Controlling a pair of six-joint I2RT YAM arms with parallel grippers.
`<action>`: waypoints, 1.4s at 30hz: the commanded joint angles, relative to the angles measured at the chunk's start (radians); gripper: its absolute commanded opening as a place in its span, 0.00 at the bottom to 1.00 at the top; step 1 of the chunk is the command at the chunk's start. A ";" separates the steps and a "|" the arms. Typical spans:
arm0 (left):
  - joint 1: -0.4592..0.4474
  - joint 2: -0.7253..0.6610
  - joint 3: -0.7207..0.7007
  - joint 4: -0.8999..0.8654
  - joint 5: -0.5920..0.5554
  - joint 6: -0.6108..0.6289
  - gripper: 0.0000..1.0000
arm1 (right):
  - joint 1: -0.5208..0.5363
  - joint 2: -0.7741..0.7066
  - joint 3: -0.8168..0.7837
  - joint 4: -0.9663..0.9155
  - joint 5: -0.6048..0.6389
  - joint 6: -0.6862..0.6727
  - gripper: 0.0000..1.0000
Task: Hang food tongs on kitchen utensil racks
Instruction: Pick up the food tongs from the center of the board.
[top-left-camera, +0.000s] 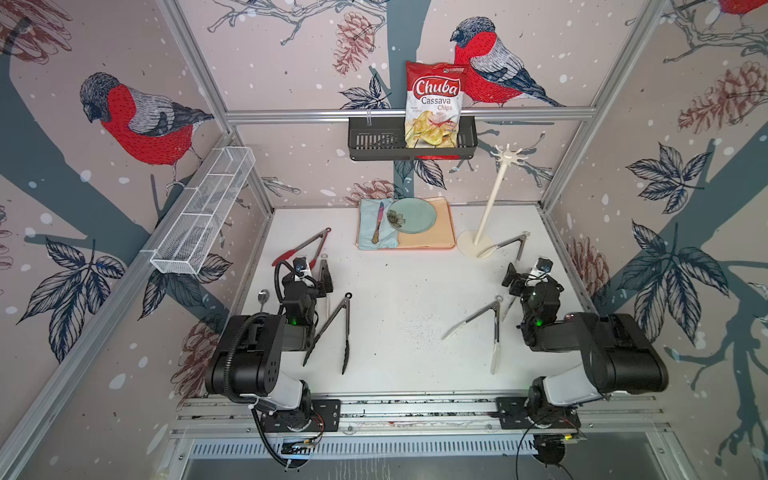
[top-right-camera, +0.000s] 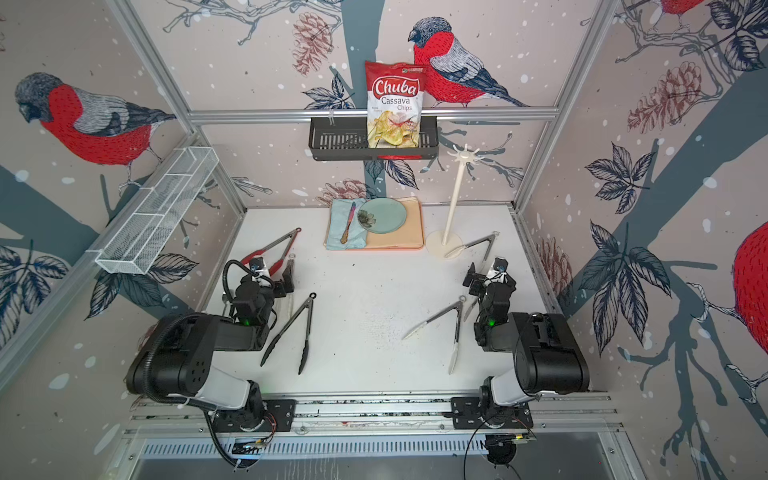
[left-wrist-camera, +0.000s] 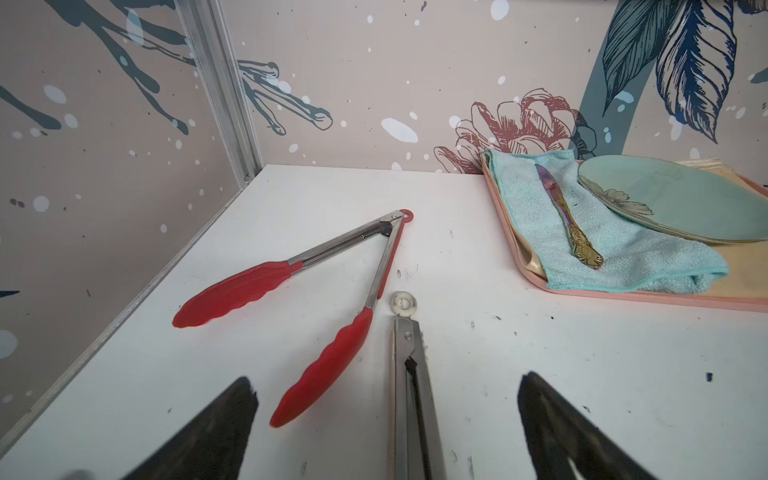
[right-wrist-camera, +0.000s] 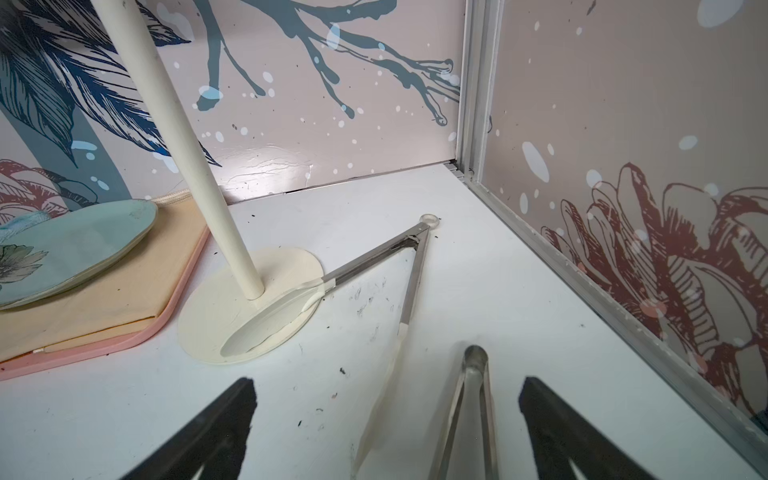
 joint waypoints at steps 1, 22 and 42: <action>0.000 -0.001 0.000 0.027 -0.003 0.010 0.97 | 0.001 -0.001 0.003 0.024 0.007 -0.002 1.00; 0.001 -0.001 0.000 0.026 -0.003 0.010 0.97 | 0.001 -0.001 0.004 0.025 0.006 0.000 1.00; -0.006 -0.147 0.156 -0.348 0.007 0.015 0.97 | 0.028 -0.175 0.099 -0.272 0.134 0.024 1.00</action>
